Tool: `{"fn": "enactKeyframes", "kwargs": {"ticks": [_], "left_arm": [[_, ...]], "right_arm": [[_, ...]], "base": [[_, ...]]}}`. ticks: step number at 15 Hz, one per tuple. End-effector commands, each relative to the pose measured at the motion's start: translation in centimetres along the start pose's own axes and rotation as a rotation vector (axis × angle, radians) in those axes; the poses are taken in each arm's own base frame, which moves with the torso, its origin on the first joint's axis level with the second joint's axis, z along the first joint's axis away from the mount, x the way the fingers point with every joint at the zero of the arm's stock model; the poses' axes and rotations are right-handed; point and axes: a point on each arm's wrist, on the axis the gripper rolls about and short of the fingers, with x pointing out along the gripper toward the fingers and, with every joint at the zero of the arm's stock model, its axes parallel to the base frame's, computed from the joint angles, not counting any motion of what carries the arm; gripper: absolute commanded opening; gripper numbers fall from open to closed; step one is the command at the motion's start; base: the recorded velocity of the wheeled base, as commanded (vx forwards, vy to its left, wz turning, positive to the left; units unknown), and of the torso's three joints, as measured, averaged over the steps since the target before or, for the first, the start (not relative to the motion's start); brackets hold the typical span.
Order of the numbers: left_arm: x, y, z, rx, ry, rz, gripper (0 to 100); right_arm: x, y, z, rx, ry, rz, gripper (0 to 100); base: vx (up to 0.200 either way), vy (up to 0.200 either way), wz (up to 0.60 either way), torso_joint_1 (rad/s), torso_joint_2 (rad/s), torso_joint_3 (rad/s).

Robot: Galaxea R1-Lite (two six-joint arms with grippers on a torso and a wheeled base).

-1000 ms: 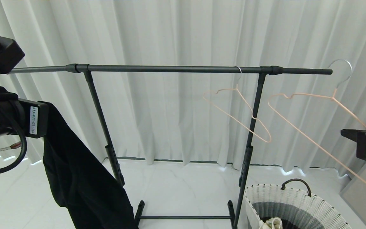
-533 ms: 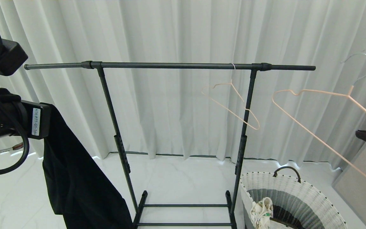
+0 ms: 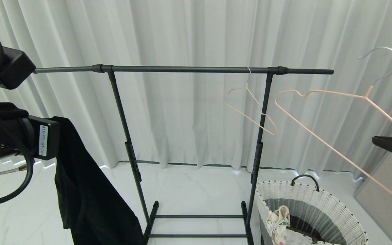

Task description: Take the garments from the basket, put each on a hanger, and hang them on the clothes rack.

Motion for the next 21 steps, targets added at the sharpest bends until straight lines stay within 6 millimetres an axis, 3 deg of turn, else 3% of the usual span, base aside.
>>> {"fn": "enactKeyframes", "kwargs": {"ticks": [1, 6, 13, 15, 21], "left_arm": [[0.1, -1.4, 0.2, -0.019, -0.003, -0.068, 0], [2.2, -4.3, 0.2, -0.071, 0.064, -0.062, 0], [7.7, -7.0, 2.8, -0.24, 0.108, 0.037, 0], [8.5, -7.5, 2.8, -0.274, 0.119, 0.047, 0], [7.3, -10.0, 3.6, -0.401, 0.094, -0.039, 0]], "right_arm": [[0.2, 0.8, -0.1, -0.009, 0.004, 0.064, 0], [0.1, 3.0, -0.5, 0.023, 0.032, 0.239, 0], [-1.3, 8.6, -5.1, 0.015, 0.157, 0.643, 0], [-1.7, 9.7, -5.3, 0.004, 0.156, 0.717, 0], [0.8, 12.3, -5.4, 0.013, 0.142, 0.745, 0]], "base": [[0.0, 0.0, 0.0, 0.0, 0.0, 0.0], [0.0, 0.0, 0.0, 0.0, 0.0, 0.0], [0.0, 0.0, 0.0, 0.0, 0.0, 0.0], [0.0, 0.0, 0.0, 0.0, 0.0, 0.0], [0.0, 0.0, 0.0, 0.0, 0.0, 0.0]]}}
